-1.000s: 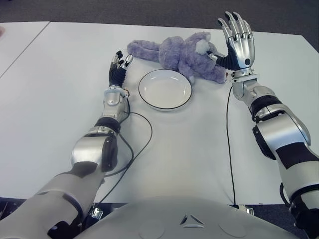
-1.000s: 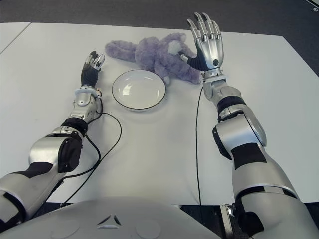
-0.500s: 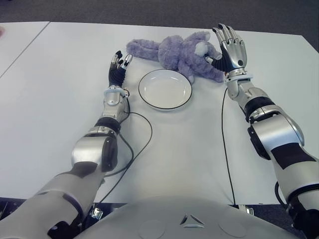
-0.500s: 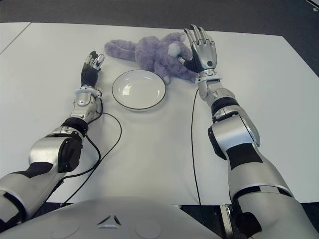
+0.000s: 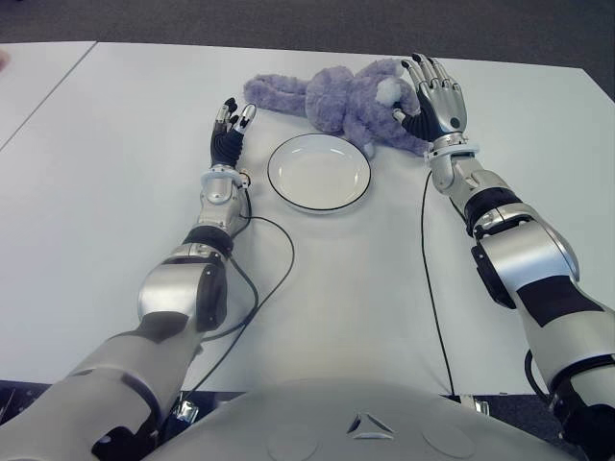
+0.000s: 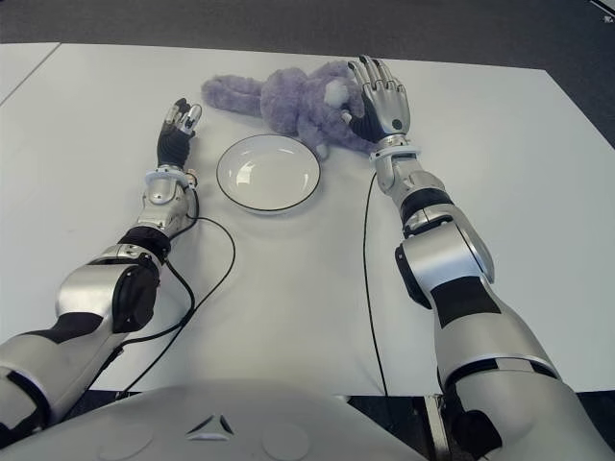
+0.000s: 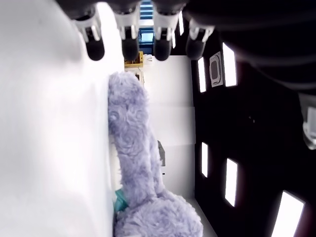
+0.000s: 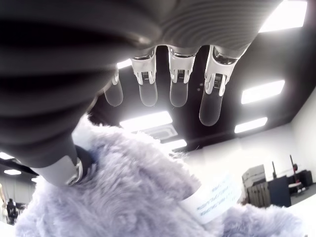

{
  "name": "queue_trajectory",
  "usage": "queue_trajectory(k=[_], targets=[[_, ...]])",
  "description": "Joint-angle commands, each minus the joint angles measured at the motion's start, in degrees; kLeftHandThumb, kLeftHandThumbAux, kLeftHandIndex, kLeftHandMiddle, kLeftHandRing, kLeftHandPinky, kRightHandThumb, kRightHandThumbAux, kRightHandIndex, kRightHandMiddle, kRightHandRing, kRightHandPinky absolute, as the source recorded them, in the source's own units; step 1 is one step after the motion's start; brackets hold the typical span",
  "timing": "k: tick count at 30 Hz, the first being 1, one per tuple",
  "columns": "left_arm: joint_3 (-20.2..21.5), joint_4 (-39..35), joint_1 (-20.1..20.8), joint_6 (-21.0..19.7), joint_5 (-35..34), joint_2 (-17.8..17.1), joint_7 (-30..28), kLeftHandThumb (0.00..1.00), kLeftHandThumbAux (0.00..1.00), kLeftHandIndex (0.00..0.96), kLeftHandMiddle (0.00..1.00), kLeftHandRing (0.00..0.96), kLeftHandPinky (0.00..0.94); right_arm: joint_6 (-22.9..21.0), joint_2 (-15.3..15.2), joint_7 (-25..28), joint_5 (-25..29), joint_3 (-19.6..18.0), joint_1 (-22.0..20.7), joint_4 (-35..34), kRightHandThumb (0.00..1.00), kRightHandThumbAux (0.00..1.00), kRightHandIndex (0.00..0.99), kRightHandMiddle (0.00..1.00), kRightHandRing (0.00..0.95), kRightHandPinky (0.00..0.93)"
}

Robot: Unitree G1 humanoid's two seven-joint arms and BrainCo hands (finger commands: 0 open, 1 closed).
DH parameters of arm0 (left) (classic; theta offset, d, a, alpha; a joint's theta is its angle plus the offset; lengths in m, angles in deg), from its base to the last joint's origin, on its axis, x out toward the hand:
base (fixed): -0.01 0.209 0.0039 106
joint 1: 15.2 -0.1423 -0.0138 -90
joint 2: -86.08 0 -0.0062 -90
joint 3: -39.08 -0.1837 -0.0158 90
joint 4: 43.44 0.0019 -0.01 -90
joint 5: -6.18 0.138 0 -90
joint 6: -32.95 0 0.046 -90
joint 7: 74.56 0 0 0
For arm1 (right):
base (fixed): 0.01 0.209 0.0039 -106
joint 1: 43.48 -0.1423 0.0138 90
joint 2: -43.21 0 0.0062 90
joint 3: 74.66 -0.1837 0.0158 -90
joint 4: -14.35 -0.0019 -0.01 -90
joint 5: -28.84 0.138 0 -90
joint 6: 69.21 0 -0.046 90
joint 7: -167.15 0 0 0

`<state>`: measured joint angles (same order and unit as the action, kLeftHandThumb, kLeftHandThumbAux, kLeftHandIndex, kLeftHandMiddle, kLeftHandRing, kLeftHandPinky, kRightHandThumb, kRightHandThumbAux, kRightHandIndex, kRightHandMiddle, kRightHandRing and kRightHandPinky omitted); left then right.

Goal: Put the doll into the plate.

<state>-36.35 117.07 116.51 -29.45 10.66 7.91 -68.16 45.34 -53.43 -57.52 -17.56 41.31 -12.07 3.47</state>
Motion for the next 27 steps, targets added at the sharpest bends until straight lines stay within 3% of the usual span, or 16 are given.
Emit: queue_trajectory(k=[1,12,27], targets=[[-0.90,7.71,-10.24,-6.63,0.98,4.22,0.58,0.000,0.365,0.000,0.000,0.006,0.039,-1.07,1.69,2.22,0.89,-0.30,0.75,0.71,0.545,0.602,0.002,0.000,0.027,0.173],[-1.41,7.75,-10.01,-6.98,1.53,4.18,1.13,0.000,0.366,0.000,0.000,0.007,0.030,-0.26,2.01,1.55,1.31,-0.39,-0.65,0.52,0.548,0.601,0.000,0.000,0.002,0.143],[-2.59,7.86,-9.56,-7.65,2.20,4.25,2.23,0.000,0.363,0.000,0.000,0.007,0.022,1.34,0.93,-0.42,0.04,1.07,-1.43,0.35,0.579,0.595,0.000,0.000,0.010,0.187]])
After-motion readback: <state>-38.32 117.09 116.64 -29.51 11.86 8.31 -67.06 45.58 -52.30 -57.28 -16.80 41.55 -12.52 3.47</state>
